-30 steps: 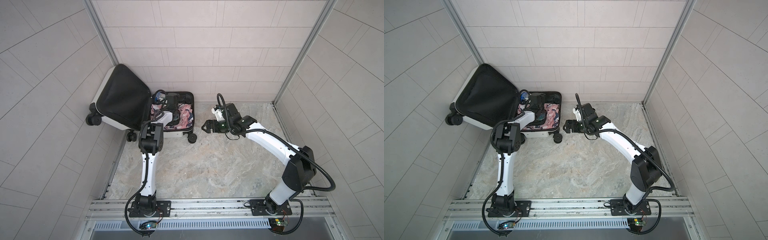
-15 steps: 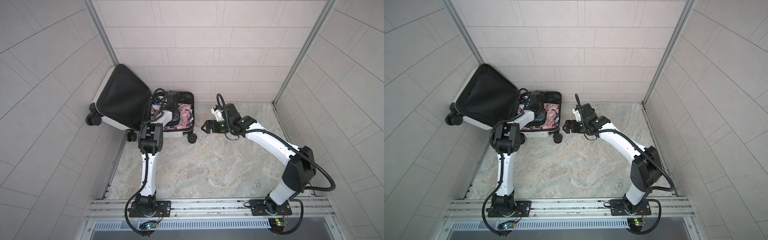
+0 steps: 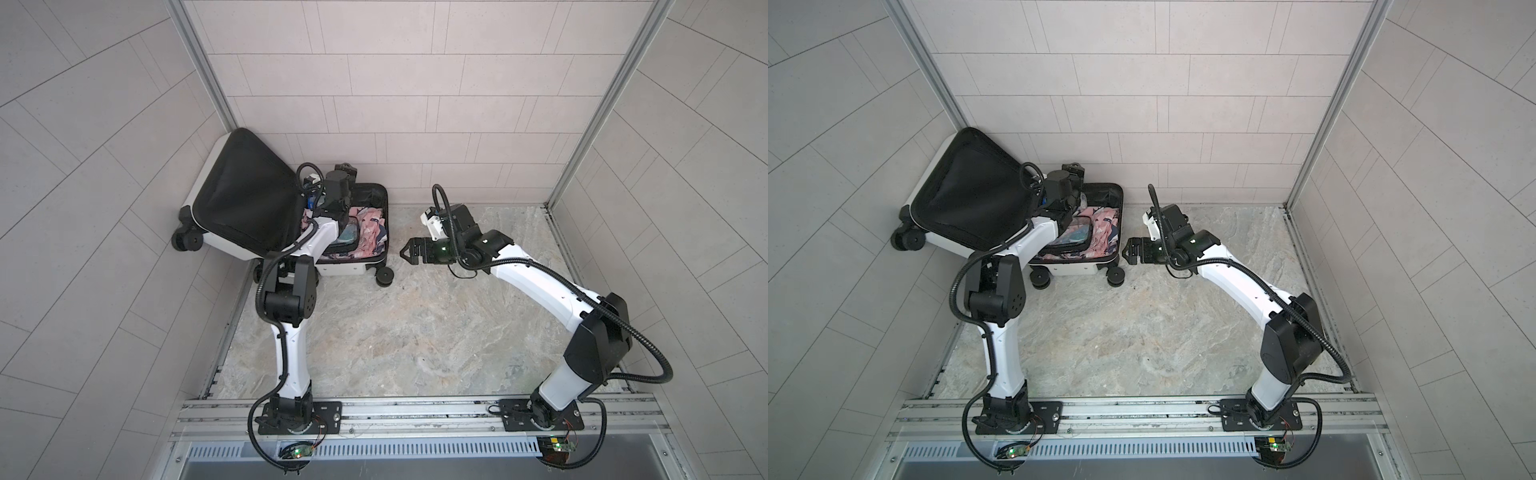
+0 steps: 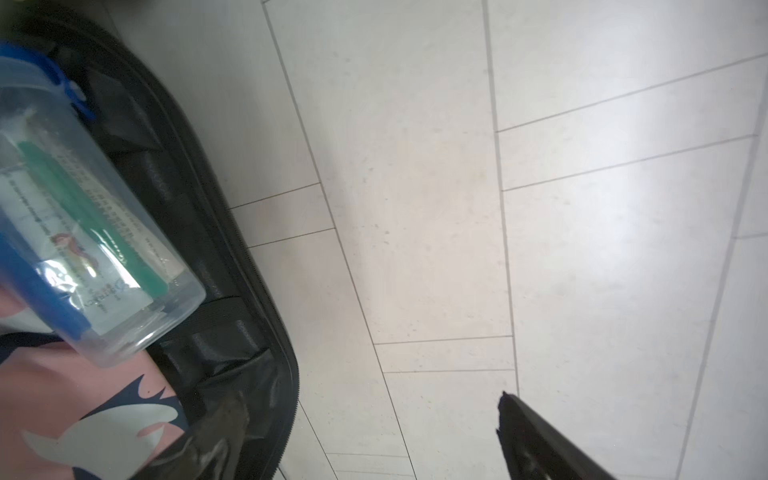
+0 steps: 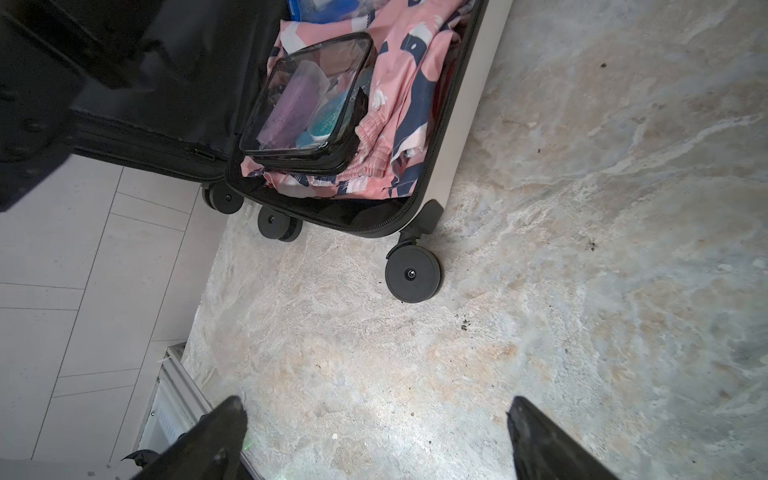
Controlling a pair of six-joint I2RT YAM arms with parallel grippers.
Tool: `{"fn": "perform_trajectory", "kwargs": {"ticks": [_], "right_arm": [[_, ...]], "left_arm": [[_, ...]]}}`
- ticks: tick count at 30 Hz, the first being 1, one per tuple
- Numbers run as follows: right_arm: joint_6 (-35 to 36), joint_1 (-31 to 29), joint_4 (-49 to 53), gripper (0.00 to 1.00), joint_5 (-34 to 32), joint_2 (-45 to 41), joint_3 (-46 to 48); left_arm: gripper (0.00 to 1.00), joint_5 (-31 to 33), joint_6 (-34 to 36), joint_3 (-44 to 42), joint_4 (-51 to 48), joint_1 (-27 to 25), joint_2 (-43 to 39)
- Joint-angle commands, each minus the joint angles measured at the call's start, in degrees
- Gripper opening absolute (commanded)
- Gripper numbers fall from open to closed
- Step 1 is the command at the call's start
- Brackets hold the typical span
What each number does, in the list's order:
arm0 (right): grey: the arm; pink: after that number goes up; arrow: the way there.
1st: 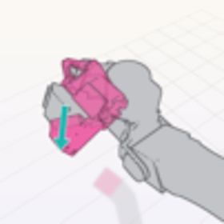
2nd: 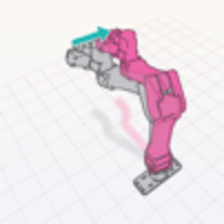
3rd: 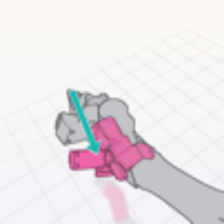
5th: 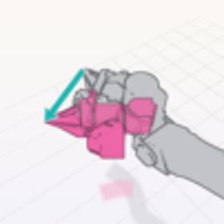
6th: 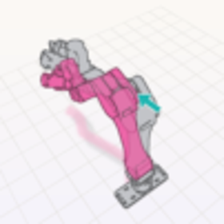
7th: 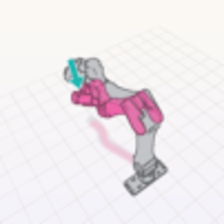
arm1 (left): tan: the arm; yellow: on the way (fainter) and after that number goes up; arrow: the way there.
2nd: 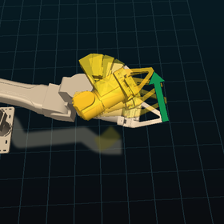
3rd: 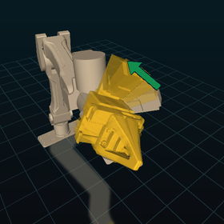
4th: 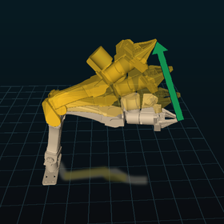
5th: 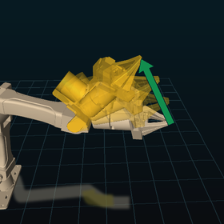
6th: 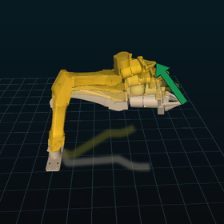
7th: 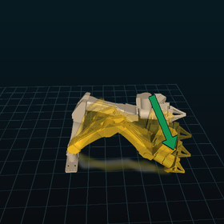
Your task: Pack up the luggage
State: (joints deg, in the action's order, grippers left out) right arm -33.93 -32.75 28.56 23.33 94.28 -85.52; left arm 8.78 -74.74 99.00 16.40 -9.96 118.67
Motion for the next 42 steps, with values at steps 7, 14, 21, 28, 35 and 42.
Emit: {"fn": "perform_trajectory", "kwargs": {"ticks": [7,14,21,28,35,42], "right_arm": [[0.71,-1.72,4.18,0.95,-4.11,0.22,-4.23],[1.38,-3.98,6.96,0.95,-7.29,3.69,-8.23],[2.38,-5.33,7.49,0.95,-10.47,9.19,-12.01],[2.20,-5.39,6.74,0.95,-11.03,17.69,-18.68],[1.86,-5.39,7.14,0.93,-11.66,26.22,-28.09],[0.51,-5.22,8.01,0.85,-11.67,32.75,-35.42]], "left_arm": [[1.00,3.06,23.16,-11.81,-5.62,-3.85,-22.49],[1.00,6.96,38.03,-23.74,-16.38,-5.55,-38.74],[1.00,14.97,47.03,-36.93,-22.94,-5.37,-56.63],[1.00,17.26,52.60,-43.20,-32.07,-3.53,-66.79],[1.00,9.95,49.31,-42.58,-41.01,9.08,-66.55],[0.92,3.96,49.52,-41.72,-38.51,21.83,-62.50]]}}
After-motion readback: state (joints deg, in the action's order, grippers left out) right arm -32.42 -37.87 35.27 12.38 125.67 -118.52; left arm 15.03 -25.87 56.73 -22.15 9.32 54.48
